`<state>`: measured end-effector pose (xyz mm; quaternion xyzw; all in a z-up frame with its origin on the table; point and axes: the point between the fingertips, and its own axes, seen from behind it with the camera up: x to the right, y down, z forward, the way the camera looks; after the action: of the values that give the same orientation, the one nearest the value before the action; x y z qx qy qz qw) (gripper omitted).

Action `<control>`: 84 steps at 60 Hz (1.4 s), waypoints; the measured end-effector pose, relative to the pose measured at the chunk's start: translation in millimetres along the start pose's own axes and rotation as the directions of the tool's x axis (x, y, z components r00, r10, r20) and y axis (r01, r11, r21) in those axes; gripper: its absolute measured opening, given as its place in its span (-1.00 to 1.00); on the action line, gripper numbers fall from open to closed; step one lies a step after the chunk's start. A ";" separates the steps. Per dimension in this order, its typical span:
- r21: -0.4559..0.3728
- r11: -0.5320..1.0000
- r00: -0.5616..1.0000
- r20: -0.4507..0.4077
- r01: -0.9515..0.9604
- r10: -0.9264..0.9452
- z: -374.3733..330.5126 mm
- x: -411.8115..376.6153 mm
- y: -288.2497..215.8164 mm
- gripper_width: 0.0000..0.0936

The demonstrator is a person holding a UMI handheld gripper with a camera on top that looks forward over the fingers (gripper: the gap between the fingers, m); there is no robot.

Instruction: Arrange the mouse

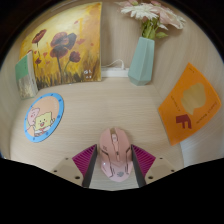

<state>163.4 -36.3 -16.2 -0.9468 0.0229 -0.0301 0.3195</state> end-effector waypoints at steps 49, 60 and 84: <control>0.352 0.933 0.990 -0.079 -0.079 0.114 -155.0 -78.3 -257.0 -0.24; 0.362 0.932 1.000 0.006 -0.030 0.030 -141.0 -182.7 -278.9 -0.24; -0.019 0.999 0.999 0.037 0.032 -0.032 33.7 -261.9 -101.0 -0.24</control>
<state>-92.9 80.7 7.2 -0.9506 0.0021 -0.0178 0.3099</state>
